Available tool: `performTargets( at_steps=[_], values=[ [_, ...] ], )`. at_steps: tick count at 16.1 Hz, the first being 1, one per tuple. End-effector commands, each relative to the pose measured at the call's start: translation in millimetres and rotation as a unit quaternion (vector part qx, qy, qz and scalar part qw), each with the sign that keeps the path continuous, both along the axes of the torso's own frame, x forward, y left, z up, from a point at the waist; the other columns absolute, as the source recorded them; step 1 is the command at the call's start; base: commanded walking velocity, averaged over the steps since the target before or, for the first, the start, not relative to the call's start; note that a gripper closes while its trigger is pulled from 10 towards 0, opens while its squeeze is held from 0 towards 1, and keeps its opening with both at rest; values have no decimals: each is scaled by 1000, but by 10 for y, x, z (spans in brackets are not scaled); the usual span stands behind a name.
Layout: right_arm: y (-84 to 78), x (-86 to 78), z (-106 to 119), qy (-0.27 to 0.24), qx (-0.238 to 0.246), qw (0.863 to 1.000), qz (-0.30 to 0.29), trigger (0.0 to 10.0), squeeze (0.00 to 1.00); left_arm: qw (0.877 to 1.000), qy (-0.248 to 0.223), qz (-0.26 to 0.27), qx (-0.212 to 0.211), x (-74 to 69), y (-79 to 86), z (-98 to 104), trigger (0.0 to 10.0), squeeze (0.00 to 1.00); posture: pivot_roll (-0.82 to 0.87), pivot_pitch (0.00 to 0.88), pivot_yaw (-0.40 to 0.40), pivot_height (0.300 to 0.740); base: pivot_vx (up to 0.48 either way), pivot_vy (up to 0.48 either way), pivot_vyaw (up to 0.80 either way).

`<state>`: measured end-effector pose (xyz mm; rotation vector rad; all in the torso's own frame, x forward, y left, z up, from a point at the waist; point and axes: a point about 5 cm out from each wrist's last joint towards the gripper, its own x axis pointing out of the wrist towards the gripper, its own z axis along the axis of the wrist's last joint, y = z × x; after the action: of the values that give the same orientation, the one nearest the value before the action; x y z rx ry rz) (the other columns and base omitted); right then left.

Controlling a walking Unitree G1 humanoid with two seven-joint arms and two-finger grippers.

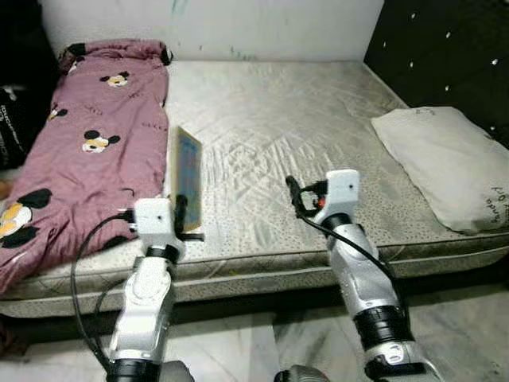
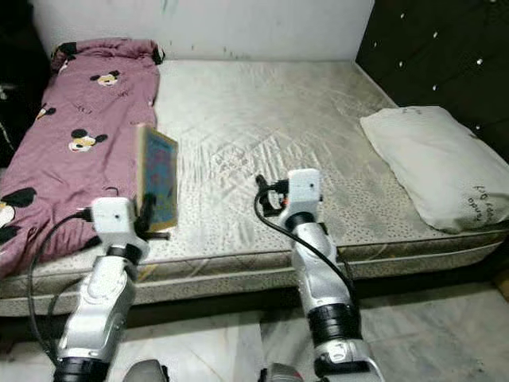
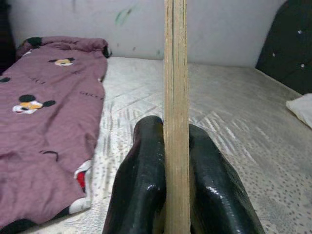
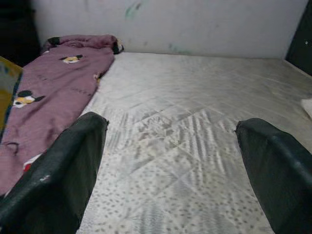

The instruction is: Clean up the room

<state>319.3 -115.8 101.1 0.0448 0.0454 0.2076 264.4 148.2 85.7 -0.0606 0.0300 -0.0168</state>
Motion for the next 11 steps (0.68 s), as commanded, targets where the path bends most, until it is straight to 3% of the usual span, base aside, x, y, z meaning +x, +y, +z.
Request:
performTargets(
  at_steps=[1, 11],
  values=[
    [-62, 25, 34, -7, -2, 1000, -8, 10000, 0, 999, -39, -10, -3, 44, -37, 150, 10000, 0, 20, 0, -51, 740, 311, 0, -619],
    [-64, 35, 39, -10, -4, 1000, -8, 10000, 0, 999, -38, -16, -5, 51, -42, 150, 10000, 0, 19, 0, -50, 740, 313, 0, -42]
  ],
)
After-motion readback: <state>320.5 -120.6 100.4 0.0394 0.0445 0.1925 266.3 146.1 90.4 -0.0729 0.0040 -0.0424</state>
